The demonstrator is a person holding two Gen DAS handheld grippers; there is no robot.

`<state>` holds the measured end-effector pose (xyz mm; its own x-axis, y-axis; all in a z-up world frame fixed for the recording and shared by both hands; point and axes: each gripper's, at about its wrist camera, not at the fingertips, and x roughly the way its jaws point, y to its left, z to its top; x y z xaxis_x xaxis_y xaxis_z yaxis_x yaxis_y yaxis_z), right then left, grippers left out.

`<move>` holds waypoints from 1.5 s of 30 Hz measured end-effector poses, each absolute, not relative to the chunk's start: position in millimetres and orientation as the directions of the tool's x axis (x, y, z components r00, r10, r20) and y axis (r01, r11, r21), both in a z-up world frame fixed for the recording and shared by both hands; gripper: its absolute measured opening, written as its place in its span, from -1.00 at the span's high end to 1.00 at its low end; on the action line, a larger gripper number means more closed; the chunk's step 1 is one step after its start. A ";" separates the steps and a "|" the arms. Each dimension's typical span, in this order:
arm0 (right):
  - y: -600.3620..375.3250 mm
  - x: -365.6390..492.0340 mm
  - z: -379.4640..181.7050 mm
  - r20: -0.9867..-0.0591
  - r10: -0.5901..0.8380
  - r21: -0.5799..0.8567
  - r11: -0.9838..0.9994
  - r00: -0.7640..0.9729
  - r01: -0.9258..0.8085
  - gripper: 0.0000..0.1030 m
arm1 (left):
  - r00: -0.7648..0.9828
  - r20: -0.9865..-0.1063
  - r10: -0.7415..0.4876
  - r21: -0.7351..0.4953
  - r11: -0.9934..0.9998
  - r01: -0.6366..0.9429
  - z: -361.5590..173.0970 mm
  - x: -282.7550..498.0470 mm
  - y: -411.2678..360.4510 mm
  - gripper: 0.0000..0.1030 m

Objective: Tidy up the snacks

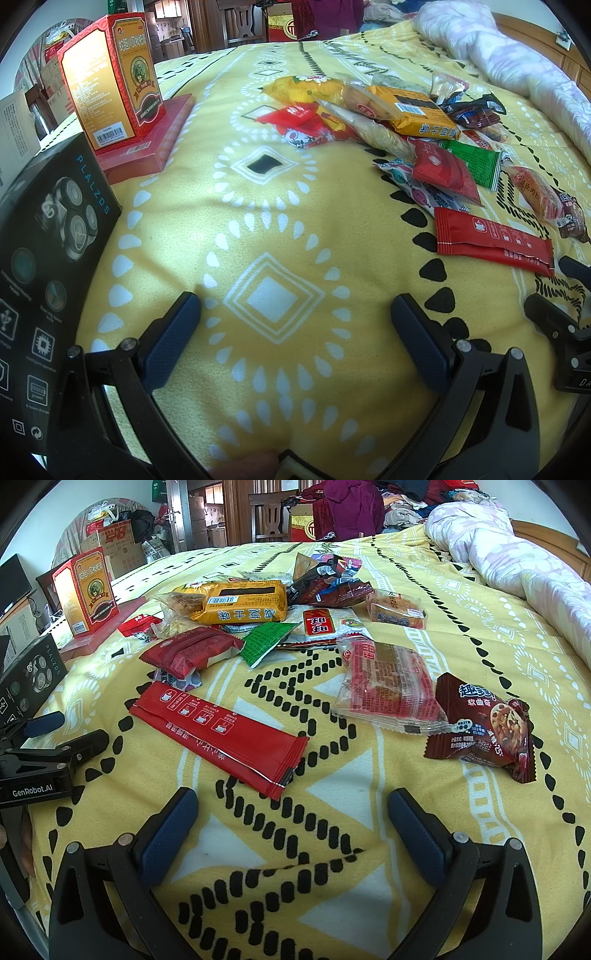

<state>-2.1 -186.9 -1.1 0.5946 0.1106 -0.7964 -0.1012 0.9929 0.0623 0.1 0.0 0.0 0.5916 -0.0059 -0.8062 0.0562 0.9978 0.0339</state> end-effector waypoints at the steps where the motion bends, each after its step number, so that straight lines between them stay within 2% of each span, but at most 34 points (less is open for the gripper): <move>1: -186.8 -2.1 -1.0 -0.796 0.111 0.062 0.993 0.595 -0.101 -1.00 | 0.591 -0.806 -0.008 0.032 0.998 0.056 -1.3 0.4 -0.9 -1.00; 45: -186.5 -2.3 -1.0 -0.796 0.110 0.062 0.993 0.595 -0.101 -1.00 | 0.594 -0.804 -0.015 0.023 0.998 0.056 -0.9 -1.4 1.5 -1.00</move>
